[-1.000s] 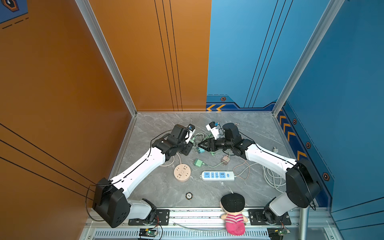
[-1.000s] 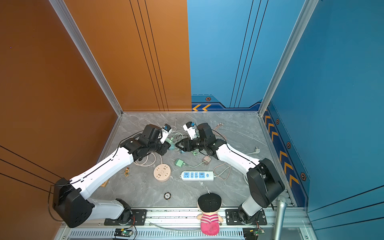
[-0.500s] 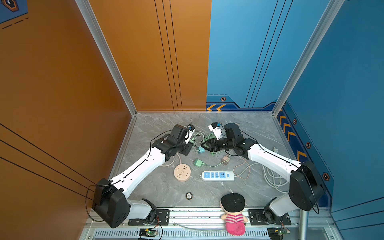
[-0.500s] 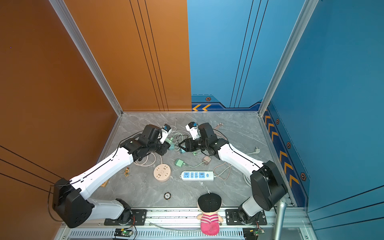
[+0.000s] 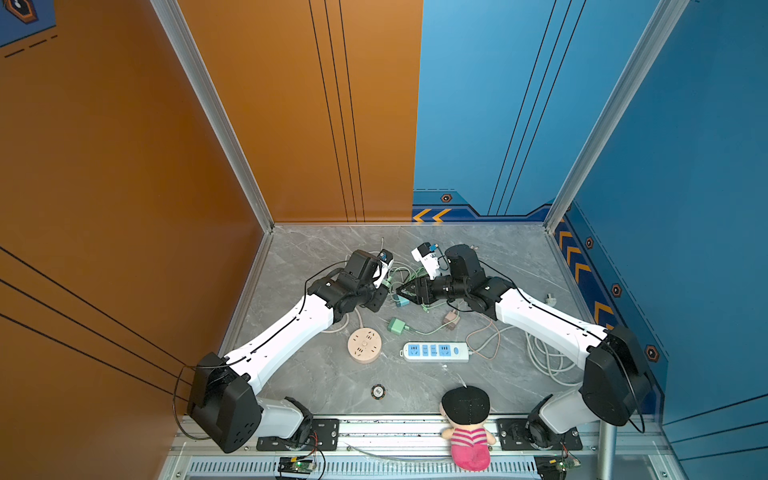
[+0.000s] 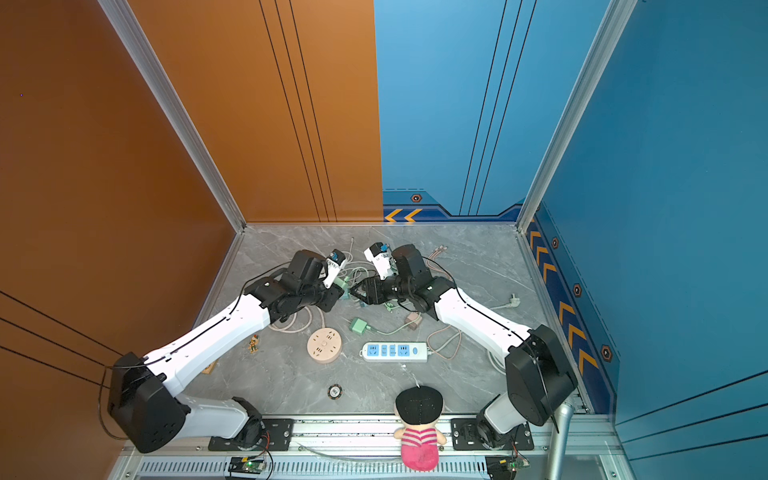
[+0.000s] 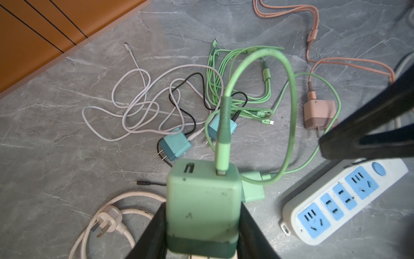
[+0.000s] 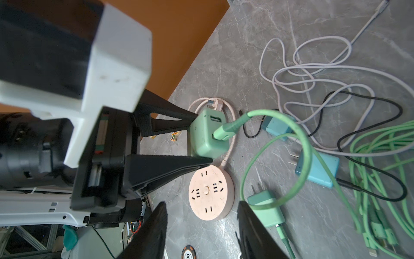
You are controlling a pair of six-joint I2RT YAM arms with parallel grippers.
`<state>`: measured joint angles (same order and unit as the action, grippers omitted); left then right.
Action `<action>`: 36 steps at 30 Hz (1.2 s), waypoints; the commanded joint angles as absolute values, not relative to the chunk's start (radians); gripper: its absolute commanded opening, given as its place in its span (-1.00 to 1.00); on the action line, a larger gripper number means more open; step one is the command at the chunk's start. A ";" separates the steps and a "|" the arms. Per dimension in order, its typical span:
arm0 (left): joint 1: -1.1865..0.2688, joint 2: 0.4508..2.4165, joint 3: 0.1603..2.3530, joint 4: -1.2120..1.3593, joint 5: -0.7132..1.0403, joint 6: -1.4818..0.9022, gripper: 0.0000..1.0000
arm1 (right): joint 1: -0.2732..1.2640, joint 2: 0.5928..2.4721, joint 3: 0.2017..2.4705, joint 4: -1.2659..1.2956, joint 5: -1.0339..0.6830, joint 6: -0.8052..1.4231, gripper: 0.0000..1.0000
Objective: Insert the plug
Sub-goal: 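Bring the right gripper to the green cable at the charger's port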
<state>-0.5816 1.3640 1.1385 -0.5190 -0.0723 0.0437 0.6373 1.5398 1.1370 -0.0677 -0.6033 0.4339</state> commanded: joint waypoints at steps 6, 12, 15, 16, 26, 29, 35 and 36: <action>-0.599 1.306 1.110 -0.488 0.002 0.040 -0.36 | 0.624 1.644 1.147 0.105 -0.674 0.542 0.04; -0.612 1.310 1.106 -0.489 0.006 0.041 -0.36 | 0.583 1.700 1.105 0.367 -0.740 0.737 0.04; -0.612 1.312 1.103 -0.488 0.000 0.043 -0.36 | 0.571 1.723 1.093 0.471 -0.774 0.817 0.03; -0.612 1.312 1.103 -0.488 0.000 0.044 -0.35 | 0.570 1.728 1.095 0.478 -0.780 0.824 0.03; -0.611 1.323 1.110 -0.486 -0.004 0.043 -0.36 | 0.582 1.727 1.112 0.382 -0.803 0.756 0.00; -0.608 1.330 1.115 -0.486 -0.018 0.046 -0.36 | 0.594 1.720 1.124 0.307 -0.816 0.702 -0.01; -0.588 1.331 1.116 -0.486 -0.006 0.061 -0.36 | 0.602 1.694 1.167 0.056 -0.798 0.545 -0.01; -0.587 1.334 1.118 -0.486 0.003 0.062 -0.36 | 0.606 1.690 1.173 0.023 -0.788 0.518 -0.01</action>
<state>-0.5983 1.3308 1.1126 -0.4961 -0.0208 0.0444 0.5968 1.7222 1.1404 0.2031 -0.7929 0.6380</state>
